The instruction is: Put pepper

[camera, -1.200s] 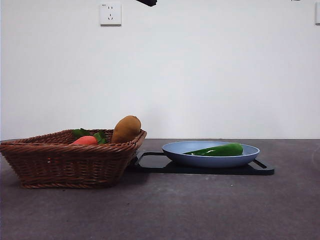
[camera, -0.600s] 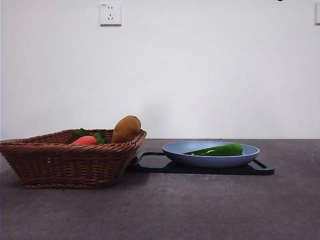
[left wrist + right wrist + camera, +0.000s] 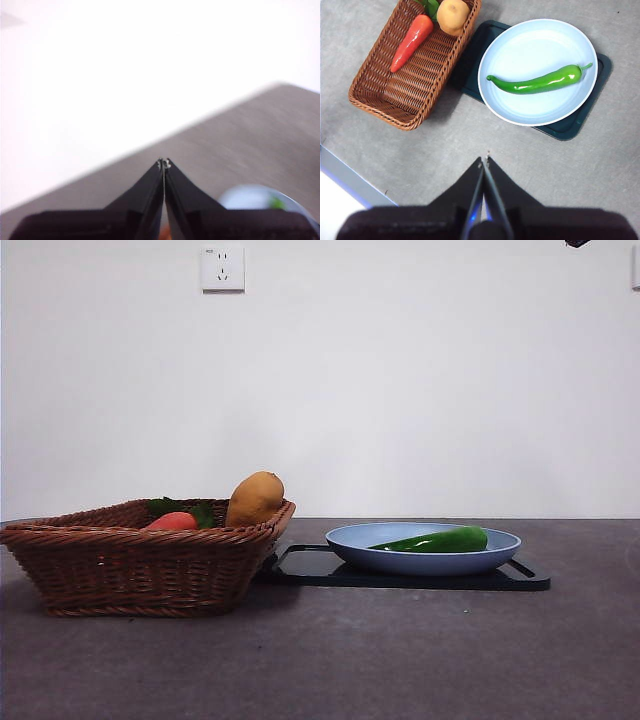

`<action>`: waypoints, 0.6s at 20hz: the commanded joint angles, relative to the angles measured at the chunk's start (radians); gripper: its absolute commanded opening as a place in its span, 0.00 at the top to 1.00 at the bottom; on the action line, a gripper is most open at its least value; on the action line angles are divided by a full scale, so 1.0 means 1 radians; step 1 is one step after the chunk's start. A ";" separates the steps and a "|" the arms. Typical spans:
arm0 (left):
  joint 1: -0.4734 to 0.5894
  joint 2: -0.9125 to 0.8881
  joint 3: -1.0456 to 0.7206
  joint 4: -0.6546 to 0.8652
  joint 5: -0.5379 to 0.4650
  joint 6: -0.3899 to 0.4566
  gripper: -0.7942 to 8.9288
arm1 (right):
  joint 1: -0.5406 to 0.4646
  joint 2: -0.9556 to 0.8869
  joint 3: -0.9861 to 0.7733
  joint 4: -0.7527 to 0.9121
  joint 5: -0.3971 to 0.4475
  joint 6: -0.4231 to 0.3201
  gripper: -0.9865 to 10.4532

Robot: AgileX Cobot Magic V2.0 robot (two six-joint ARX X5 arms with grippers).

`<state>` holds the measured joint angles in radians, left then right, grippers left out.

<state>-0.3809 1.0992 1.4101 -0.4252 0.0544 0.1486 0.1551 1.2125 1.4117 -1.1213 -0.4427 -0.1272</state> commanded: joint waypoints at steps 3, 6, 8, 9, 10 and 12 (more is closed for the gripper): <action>0.246 -0.153 -0.001 0.004 -0.001 0.038 0.91 | -0.006 0.011 0.019 0.007 0.000 0.003 0.91; 0.394 -0.296 -0.127 0.063 -0.003 0.047 0.91 | -0.021 0.011 0.019 0.007 0.001 0.003 0.91; 0.474 -0.403 -0.281 0.172 -0.027 0.047 0.91 | -0.024 0.011 0.019 0.007 0.000 0.003 0.91; 0.509 -0.459 -0.378 0.243 -0.066 0.047 0.91 | -0.024 0.011 0.019 0.007 0.000 0.003 0.91; 0.532 -0.503 -0.456 0.298 -0.090 0.047 0.91 | -0.024 0.011 0.019 0.007 0.000 0.003 0.91; 0.569 -0.599 -0.616 0.385 -0.092 0.035 0.91 | -0.024 0.011 0.019 0.007 0.000 0.003 0.91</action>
<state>0.1841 0.4961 0.8040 -0.0391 -0.0364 0.1825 0.1303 1.2125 1.4117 -1.1213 -0.4423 -0.1272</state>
